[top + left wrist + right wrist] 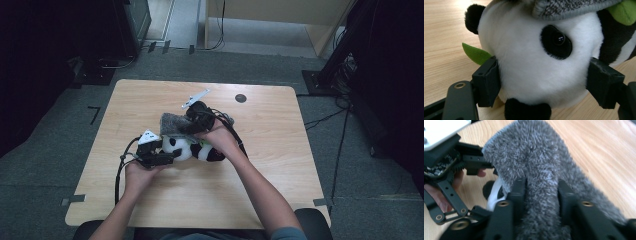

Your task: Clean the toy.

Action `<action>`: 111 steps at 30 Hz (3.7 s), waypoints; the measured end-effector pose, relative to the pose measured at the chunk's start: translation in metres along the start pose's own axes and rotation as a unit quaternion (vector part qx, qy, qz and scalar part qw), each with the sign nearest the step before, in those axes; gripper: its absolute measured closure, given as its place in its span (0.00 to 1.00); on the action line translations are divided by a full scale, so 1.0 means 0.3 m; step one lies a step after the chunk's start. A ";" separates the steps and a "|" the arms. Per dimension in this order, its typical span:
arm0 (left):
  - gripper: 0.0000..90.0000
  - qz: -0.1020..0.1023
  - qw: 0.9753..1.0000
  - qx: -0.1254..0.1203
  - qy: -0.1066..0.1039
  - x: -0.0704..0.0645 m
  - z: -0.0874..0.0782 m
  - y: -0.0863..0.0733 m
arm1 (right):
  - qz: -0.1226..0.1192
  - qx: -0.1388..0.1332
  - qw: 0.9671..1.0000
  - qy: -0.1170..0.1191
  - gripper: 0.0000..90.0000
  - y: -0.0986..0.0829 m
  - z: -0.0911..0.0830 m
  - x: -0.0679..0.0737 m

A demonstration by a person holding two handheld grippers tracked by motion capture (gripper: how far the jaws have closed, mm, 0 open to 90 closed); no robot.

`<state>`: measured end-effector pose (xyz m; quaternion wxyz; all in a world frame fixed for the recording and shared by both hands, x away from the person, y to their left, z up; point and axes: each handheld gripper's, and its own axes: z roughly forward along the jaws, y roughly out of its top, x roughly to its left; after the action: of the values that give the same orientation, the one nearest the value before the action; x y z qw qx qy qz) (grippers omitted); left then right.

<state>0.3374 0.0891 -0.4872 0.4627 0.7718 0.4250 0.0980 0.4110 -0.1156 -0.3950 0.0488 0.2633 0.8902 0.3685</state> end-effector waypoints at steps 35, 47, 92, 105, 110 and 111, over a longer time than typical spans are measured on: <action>0.37 -0.008 1.000 -0.002 0.004 0.001 0.001 0.002 | 0.005 -0.012 0.996 -0.087 0.83 -0.120 -0.121 -0.084; 0.33 -0.002 1.000 -0.003 0.002 0.000 0.001 0.000 | 0.006 -0.038 0.997 -0.071 0.82 -0.052 -0.159 -0.029; 0.34 -0.007 1.000 -0.005 -0.002 0.005 0.001 -0.001 | -0.002 -0.013 0.996 -0.086 0.83 -0.105 -0.107 -0.089; 0.34 -0.001 1.000 -0.004 0.002 0.002 0.000 0.000 | -0.015 -0.056 0.998 -0.027 0.82 -0.004 -0.060 0.034; 0.33 -0.003 1.000 -0.002 0.002 0.000 -0.002 0.000 | -0.024 -0.029 0.999 -0.008 0.82 0.003 0.026 0.070; 0.33 -0.006 1.000 -0.001 0.001 0.002 -0.002 0.000 | -0.025 -0.031 0.999 -0.007 0.82 -0.003 0.048 0.070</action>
<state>0.3376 0.0900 -0.4871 0.4638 0.7686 0.4301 0.0964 0.3966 -0.0963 -0.4036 0.0717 0.2422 0.8843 0.3926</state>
